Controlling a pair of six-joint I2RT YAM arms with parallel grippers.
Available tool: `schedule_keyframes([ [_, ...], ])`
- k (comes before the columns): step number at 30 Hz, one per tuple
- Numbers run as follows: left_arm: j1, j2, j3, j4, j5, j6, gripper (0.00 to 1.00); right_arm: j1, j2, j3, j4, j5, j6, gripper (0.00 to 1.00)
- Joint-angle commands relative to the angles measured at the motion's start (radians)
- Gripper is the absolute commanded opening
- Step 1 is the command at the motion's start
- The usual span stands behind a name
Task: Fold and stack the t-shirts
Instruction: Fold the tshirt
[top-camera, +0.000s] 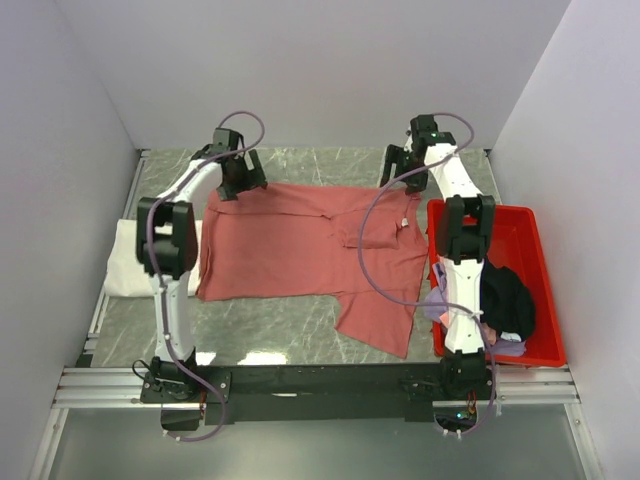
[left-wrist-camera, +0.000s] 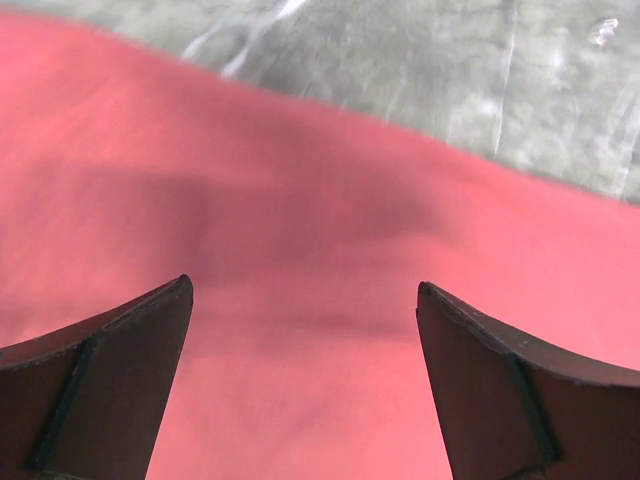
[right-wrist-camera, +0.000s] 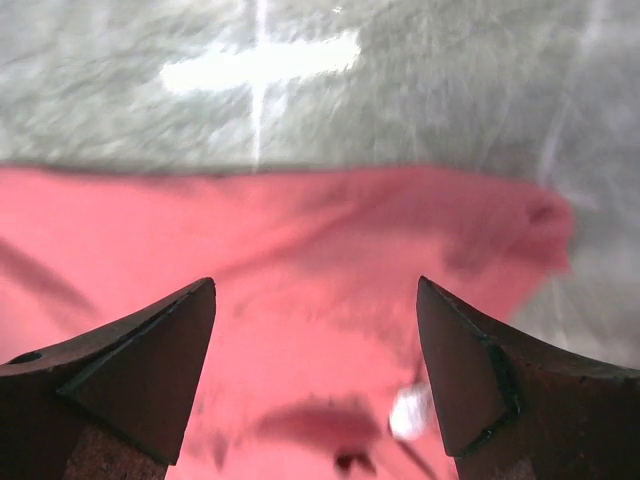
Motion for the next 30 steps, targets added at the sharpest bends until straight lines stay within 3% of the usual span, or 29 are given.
schedule_keyframes([
  [1, 0.004, -0.244, -0.134, 0.023, -0.039, -0.009, 0.99, 0.019, -0.210, -0.055, 0.042, 0.030, -0.051, 0.88],
  [5, 0.005, -0.479, -0.392, 0.104, -0.106, -0.074, 0.99, 0.059, -0.369, -0.281, 0.107, 0.058, -0.032, 0.88],
  [9, 0.043, -0.605, -0.580, 0.117, -0.189, -0.150, 0.99, 0.096, -0.568, -0.605, 0.228, 0.055, 0.019, 0.88],
  [12, 0.098, -0.680, -0.731, 0.147, -0.194, -0.166, 0.99, 0.128, -0.664, -0.755, 0.279, 0.056, 0.042, 0.88],
  [19, 0.232, -0.708, -0.917, 0.264, -0.111, -0.193, 1.00, 0.172, -0.757, -0.902, 0.302, 0.062, 0.054, 0.88],
  [26, 0.252, -0.690, -0.987, 0.307, -0.133, -0.175, 0.99, 0.183, -0.793, -0.997, 0.332, 0.062, 0.062, 0.88],
  [30, 0.318, -0.667, -1.008, 0.315, -0.150, -0.149, 1.00, 0.186, -0.810, -1.052, 0.342, 0.070, 0.065, 0.88],
])
